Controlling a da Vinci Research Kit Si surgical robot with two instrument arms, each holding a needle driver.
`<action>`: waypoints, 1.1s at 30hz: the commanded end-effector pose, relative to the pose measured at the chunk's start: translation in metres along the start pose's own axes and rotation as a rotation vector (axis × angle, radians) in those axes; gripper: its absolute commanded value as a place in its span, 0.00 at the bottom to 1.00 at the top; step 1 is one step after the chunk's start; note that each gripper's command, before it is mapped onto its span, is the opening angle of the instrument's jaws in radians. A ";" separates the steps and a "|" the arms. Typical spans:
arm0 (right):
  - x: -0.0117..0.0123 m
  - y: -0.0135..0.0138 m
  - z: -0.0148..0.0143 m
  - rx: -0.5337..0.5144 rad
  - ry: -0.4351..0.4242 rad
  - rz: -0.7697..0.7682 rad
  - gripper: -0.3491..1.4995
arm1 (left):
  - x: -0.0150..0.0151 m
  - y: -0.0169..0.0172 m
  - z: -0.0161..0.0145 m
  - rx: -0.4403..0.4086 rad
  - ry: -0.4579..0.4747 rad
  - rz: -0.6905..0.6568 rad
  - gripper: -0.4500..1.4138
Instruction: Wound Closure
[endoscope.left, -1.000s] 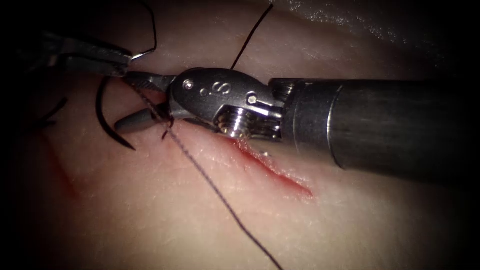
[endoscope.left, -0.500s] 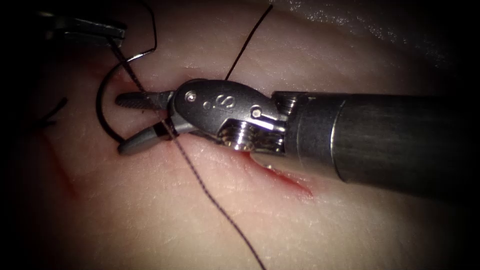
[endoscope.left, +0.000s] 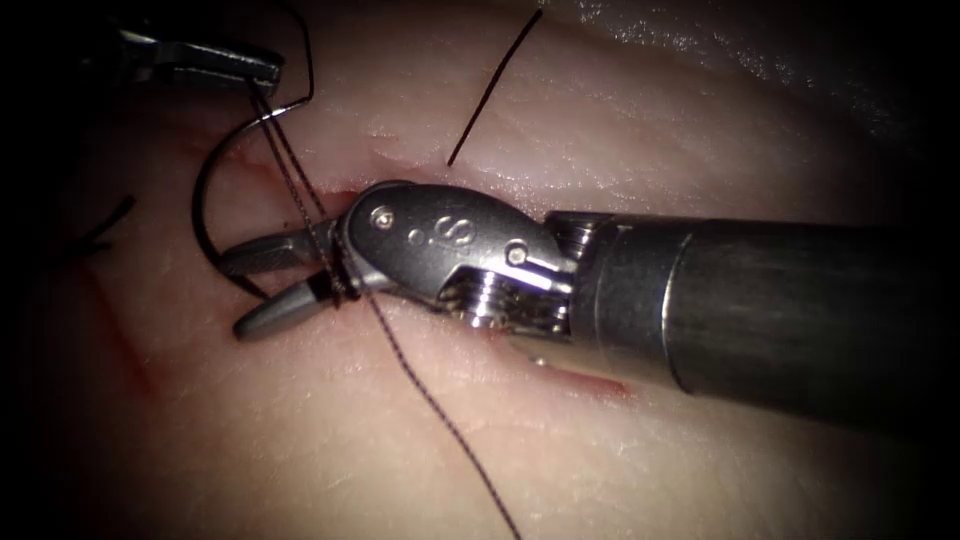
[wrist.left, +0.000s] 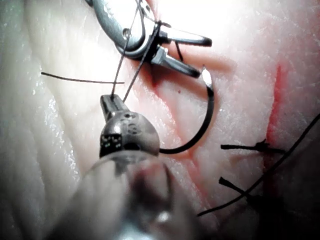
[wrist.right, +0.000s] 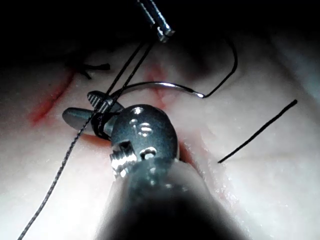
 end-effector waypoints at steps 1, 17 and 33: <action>-0.0001 0.0004 0.0007 0.006 0.005 -0.003 0.33 | -0.0006 -0.0001 0.0009 0.010 0.003 -0.008 0.00; 0.0008 0.0012 -0.0007 -0.016 0.216 0.079 0.36 | -0.0023 0.0021 0.0019 0.028 0.032 -0.034 0.00; 0.0010 0.0023 -0.0031 -0.075 0.337 0.116 0.51 | -0.0012 0.0032 0.0015 0.112 0.135 -0.094 0.00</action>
